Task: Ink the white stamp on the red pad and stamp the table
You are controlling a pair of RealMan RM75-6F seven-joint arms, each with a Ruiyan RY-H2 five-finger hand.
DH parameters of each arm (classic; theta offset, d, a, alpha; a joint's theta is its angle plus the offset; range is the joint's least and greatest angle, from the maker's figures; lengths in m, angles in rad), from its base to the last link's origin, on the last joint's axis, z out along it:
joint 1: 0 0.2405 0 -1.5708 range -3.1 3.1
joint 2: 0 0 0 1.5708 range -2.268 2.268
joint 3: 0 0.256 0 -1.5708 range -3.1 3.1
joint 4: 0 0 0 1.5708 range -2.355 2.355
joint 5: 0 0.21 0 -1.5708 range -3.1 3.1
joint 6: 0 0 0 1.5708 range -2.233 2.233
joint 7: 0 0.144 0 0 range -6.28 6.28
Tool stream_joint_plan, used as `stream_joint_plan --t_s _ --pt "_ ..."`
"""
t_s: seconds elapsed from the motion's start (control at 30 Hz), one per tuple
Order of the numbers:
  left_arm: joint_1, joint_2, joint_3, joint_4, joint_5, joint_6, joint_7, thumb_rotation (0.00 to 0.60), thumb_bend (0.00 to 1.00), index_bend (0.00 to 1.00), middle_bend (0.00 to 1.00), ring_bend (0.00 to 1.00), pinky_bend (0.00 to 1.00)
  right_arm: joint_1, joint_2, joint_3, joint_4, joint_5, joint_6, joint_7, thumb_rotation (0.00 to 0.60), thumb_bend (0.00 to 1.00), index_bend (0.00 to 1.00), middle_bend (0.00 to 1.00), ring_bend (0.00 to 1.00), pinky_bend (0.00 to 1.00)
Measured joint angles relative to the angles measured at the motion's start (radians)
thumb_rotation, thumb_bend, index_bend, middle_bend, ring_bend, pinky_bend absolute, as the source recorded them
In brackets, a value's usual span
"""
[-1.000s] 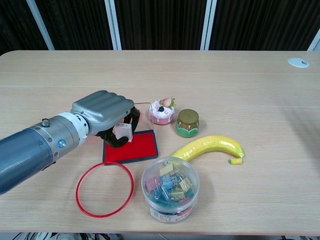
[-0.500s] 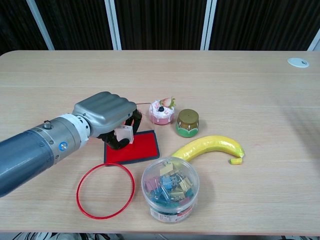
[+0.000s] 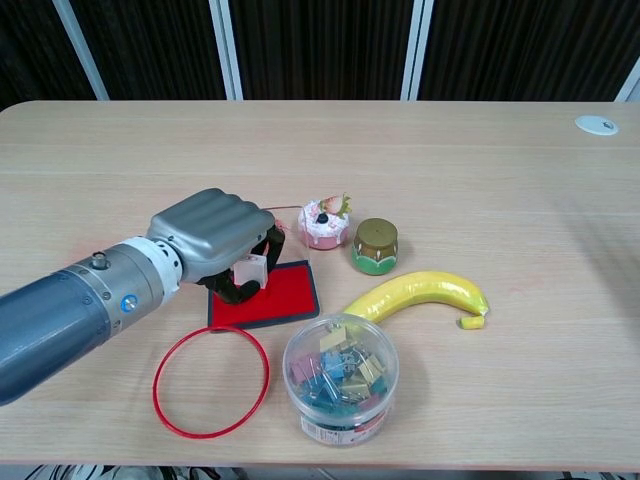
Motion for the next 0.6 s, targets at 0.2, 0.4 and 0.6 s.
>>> stream_joint_plan --t_s 0.2,0.4,0.6 --pt "0.000 0.006 -0.010 -0.010 0.011 0.009 -0.012 0.600 0.51 0.72 0.74 0.59 0.65 0.000 0.000 0.000 0.000 -0.001 0.001 0.000 0.600 0.12 0.00 0.00 0.00 0.17" --pt "-0.002 0.025 -0.026 -0.037 0.023 0.021 -0.022 0.600 0.51 0.72 0.74 0.59 0.65 0.000 0.000 0.000 -0.001 -0.001 0.001 -0.001 0.600 0.12 0.00 0.00 0.00 0.18" --pt "-0.004 0.054 -0.035 -0.073 0.037 0.032 -0.026 0.600 0.51 0.73 0.74 0.59 0.65 0.000 -0.001 0.000 0.000 -0.002 0.001 -0.002 0.600 0.12 0.00 0.00 0.00 0.18"
